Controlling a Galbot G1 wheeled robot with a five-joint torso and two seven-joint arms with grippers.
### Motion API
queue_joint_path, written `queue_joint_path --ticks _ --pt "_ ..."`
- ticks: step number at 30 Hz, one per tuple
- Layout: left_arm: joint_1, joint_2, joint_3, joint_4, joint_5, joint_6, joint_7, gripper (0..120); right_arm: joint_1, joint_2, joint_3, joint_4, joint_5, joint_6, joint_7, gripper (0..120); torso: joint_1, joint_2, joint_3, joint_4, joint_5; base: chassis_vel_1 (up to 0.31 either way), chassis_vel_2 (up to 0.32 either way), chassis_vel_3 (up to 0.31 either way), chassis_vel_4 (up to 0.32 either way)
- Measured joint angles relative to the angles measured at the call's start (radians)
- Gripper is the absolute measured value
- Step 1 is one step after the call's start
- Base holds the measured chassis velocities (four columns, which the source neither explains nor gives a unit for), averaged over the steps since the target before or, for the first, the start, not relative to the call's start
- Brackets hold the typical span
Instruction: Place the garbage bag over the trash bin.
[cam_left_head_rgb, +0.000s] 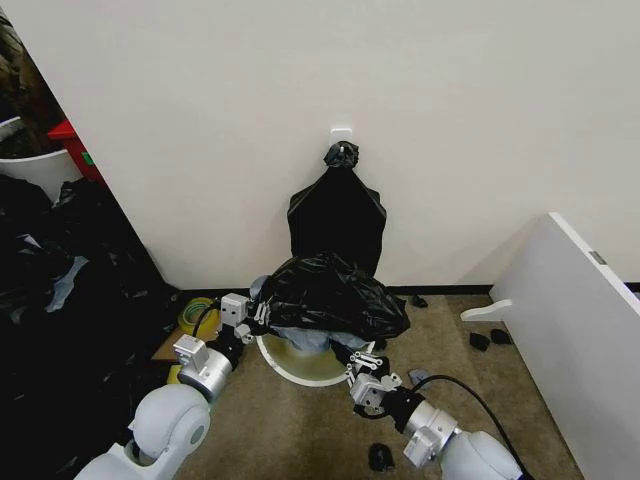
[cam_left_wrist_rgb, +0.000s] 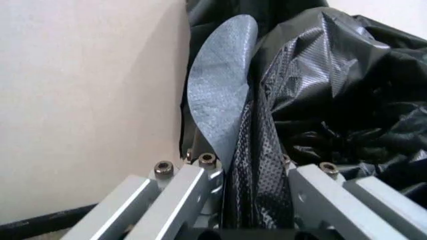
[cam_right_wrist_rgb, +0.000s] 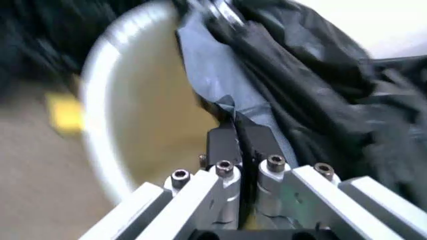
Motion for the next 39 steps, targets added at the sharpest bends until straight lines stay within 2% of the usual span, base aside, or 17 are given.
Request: queue_joint_path --ticks 2,3,4,6,8,11,15,18,19,21,24,30,33,34,36,37,39 --pt "-0.008 -0.004 -0.008 0.004 -0.038 0.01 -0.012 4 -0.008 0.001 0.008 -0.028 0.198 0.139 -0.179 0 0.0 0.0 0.0 0.0 0.0 0.0 0.0 0.0 0.0" --pt "-0.009 -0.005 -0.008 0.004 -0.042 0.01 -0.013 4 -0.01 0.001 0.008 -0.033 0.221 0.159 -0.204 0 0.0 0.0 0.0 0.0 0.0 0.0 0.0 0.0 0.0" --pt "-0.009 -0.014 -0.012 0.003 -0.079 0.019 -0.019 4 -0.019 0.013 0.011 -0.067 0.315 0.251 -0.348 0 0.0 0.0 0.0 0.0001 0.0 0.0 0.0 0.0 0.0" --pt "-0.008 -0.027 -0.013 -0.013 -0.117 0.035 -0.027 4 -0.023 0.038 0.017 -0.123 0.323 0.32 -0.445 0 0.0 0.0 0.0 0.0 0.0 0.0 0.0 0.0 0.0" --pt "-0.006 -0.032 -0.014 -0.021 -0.131 0.043 -0.031 4 -0.023 0.048 0.019 -0.147 0.308 0.342 -0.46 0 0.0 0.0 0.0 0.0 0.0002 0.0 0.0 0.0 0.0" --pt "0.001 -0.036 -0.019 -0.041 -0.153 0.065 -0.038 4 -0.02 0.072 0.029 -0.2 0.239 0.385 -0.46 0 0.0 0.0 0.0 -0.0001 0.0001 0.0 0.0 0.0 0.0" --pt "0.011 -0.032 -0.027 -0.068 -0.177 0.089 -0.054 4 -0.001 0.102 0.054 -0.264 0.104 0.42 -0.377 0 0.0 0.0 0.0 0.0 0.0 0.0 0.0 0.0 0.0" --pt "0.022 -0.028 -0.032 -0.105 -0.205 0.123 -0.078 4 0.032 0.141 0.069 -0.351 -0.114 0.427 -0.178 0 0.0 0.0 0.0 0.0 0.0 0.0 0.0 0.0 0.0" --pt "0.022 -0.028 -0.032 -0.105 -0.205 0.123 -0.078 4 0.032 0.141 0.069 -0.351 -0.114 0.427 -0.178 0 0.0 0.0 0.0 0.0 0.0 0.0 0.0 0.0 0.0" --pt "0.027 -0.026 -0.032 -0.127 -0.21 0.145 -0.094 4 0.055 0.165 0.079 -0.397 -0.217 0.428 -0.076 0 0.0 0.0 0.0 0.0001 0.0002 0.0 0.0 0.0 0.0" --pt "0.031 -0.025 -0.032 -0.142 -0.208 0.151 -0.1 4 0.074 0.179 0.079 -0.444 -0.269 0.43 0.021 0 0.0 0.0 0.0 0.0002 -0.0002 0.0 0.0 0.0 0.0" --pt "0.03 -0.024 -0.033 -0.141 -0.203 0.131 -0.099 4 0.066 0.17 0.064 -0.463 -0.237 0.428 0.053 5 0.0 0.0 0.0 0.0 0.0003 0.0 0.0 0.0 0.0" --pt "0.029 -0.024 -0.034 -0.126 -0.194 0.117 -0.098 4 0.064 0.158 0.072 -0.478 -0.203 0.451 0.019 22 0.0 0.0 0.0 0.0 -0.0002 0.0 0.0 0.0 0.0" --pt "0.029 -0.024 -0.034 -0.126 -0.194 0.117 -0.098 4 0.064 0.158 0.072 -0.478 -0.203 0.451 0.019 22 0.0 0.0 0.0 0.0 -0.0002 0.0 0.0 0.0 0.0" --pt "0.024 -0.025 -0.032 -0.088 -0.167 0.092 -0.093 4 0.057 0.132 0.088 -0.493 -0.046 0.513 -0.109 33 0.0 0.0 0.0 0.0001 0.0005 0.0 0.0 0.0 0.0" --pt "0.022 -0.026 -0.031 -0.064 -0.146 0.076 -0.089 4 0.044 0.108 0.097 -0.489 0.096 0.542 -0.206 38 0.0 0.0 0.0 0.0 -0.0003 0.0 0.0 0.0 0.0" --pt "0.022 -0.028 -0.031 -0.055 -0.14 0.069 -0.087 4 0.038 0.098 0.102 -0.481 0.15 0.55 -0.248 39 0.0 0.0 0.0 -0.0001 0.0002 0.0 0.0 0.0 0.0"
